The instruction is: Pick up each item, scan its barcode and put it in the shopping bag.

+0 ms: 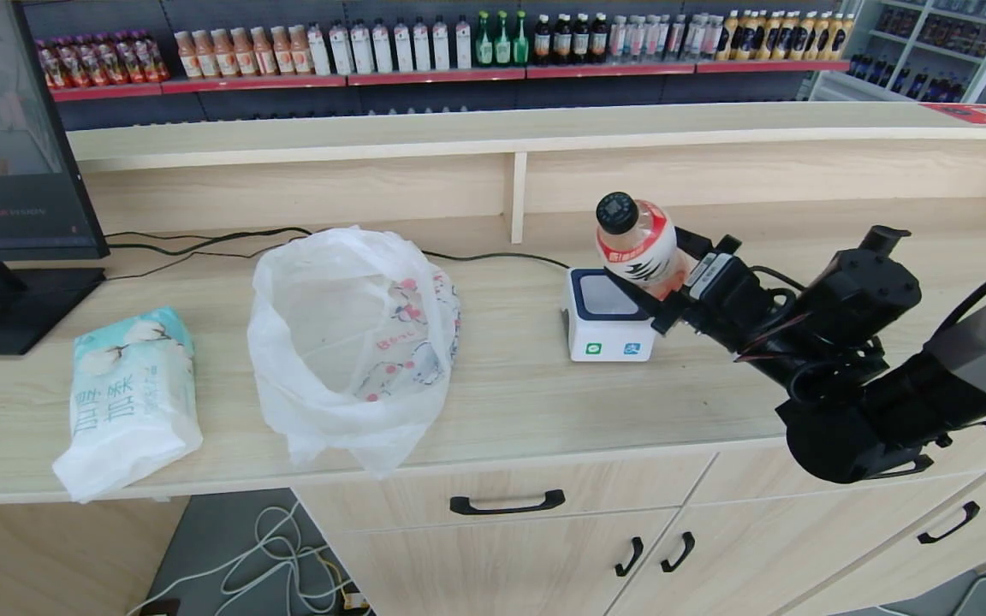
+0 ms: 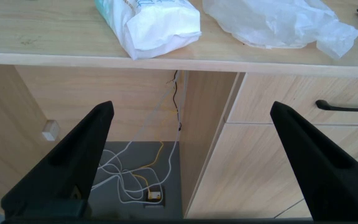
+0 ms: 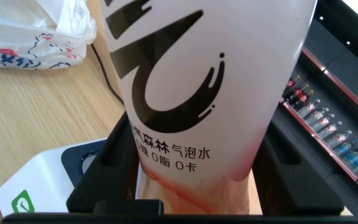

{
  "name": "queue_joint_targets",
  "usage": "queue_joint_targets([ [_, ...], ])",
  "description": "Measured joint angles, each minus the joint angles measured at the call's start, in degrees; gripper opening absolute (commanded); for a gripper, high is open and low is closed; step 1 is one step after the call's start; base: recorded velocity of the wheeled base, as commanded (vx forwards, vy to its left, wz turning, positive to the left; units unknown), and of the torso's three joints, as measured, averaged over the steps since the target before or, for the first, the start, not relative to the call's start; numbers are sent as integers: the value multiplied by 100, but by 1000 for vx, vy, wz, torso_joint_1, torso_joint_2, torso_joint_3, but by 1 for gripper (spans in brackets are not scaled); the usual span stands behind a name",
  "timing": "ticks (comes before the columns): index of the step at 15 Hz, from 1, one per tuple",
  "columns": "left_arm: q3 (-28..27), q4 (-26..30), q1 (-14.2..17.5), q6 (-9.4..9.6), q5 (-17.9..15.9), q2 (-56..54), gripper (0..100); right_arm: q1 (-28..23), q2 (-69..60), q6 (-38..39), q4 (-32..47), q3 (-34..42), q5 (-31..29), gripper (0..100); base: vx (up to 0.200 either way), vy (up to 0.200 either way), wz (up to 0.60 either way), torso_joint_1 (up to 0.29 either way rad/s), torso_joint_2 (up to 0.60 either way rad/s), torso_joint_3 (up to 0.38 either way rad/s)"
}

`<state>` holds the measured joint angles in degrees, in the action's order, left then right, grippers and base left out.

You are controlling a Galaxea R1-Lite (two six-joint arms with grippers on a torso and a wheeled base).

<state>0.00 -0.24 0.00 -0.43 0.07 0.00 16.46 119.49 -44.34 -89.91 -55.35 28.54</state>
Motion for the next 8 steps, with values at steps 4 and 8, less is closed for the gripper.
queue_joint_targets([
  [4,0,0,0,0,0,0,100,18,-257,66,-6,-30,-123,0,0,0,0,0,0,0],
  [8,0,4,0,11,0,0,100,302,-734,514,-4,-13,-990,0,0,0,0,0,0,0],
])
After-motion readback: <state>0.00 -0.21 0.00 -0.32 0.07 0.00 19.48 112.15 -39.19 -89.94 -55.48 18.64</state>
